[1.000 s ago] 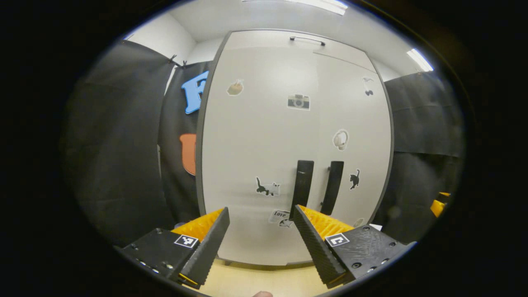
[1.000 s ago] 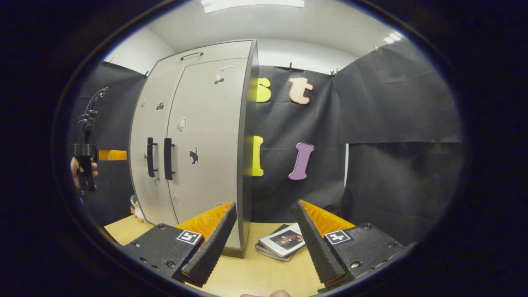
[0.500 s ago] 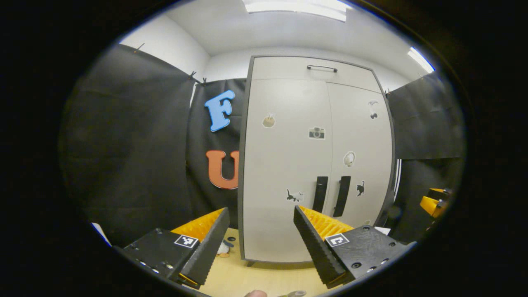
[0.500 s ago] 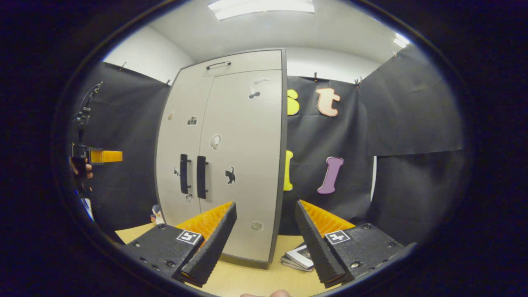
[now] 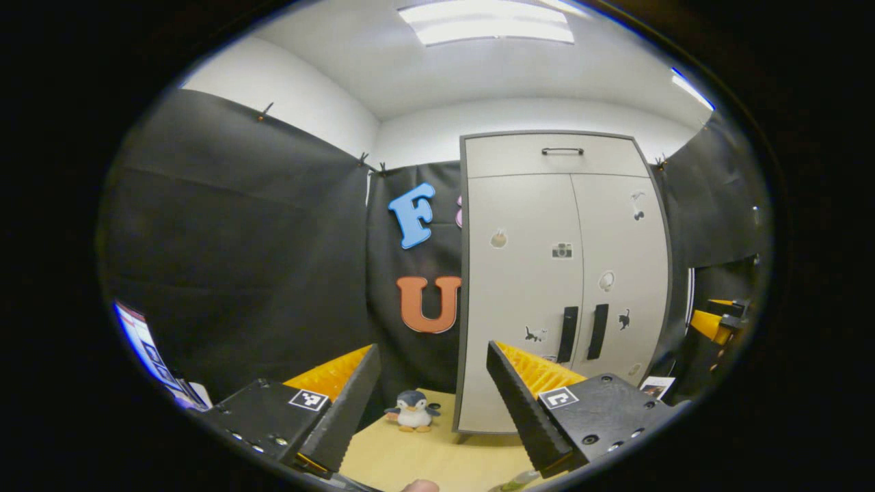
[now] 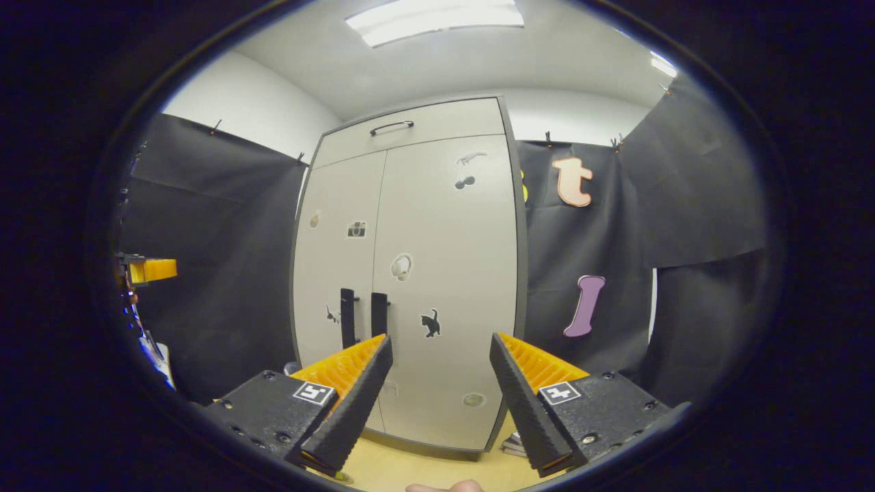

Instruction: Grasp the bottle in the cabinet with the left hand and place it on the coaster, then close the right door with the right hand and the left door with the left hand.

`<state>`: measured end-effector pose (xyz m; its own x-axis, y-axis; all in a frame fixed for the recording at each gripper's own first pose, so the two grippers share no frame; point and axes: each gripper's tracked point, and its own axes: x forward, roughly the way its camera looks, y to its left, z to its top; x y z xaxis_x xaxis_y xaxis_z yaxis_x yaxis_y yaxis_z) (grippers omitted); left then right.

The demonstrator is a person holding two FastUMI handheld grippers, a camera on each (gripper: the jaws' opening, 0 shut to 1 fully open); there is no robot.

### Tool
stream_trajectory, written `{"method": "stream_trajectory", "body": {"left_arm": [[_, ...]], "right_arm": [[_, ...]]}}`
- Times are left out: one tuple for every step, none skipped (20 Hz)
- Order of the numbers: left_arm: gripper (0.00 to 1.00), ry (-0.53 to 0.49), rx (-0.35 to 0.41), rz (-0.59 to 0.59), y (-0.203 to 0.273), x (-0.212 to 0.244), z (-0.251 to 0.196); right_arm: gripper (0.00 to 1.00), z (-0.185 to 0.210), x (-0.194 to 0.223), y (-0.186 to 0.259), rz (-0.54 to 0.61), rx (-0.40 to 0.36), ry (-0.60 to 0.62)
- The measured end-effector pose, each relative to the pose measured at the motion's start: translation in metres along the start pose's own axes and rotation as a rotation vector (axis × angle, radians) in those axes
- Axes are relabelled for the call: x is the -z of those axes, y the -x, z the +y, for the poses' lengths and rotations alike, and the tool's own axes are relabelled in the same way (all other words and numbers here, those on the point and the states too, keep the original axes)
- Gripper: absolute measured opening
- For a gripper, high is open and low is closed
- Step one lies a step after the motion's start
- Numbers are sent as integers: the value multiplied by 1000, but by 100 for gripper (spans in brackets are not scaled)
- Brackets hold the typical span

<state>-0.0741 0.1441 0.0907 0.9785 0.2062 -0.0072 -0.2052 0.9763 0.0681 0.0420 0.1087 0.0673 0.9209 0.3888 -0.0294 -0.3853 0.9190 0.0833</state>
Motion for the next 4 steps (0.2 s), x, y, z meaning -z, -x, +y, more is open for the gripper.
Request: {"method": "stream_trajectory", "body": {"left_arm": [[100, -5, -10, -11, 7, 1, 4], [100, -13, -17, -20, 13, 1, 7], [100, -23, -25, -25, 18, 2, 9], [96, -31, -26, -28, 22, 4, 10]], "right_arm": [[94, 3, -2, -1, -6, -3, 2], [94, 7, -3, -2, -12, -9, 4], [94, 11, -4, -4, -18, -14, 5], [94, 15, -5, -4, -24, -19, 6]]}}
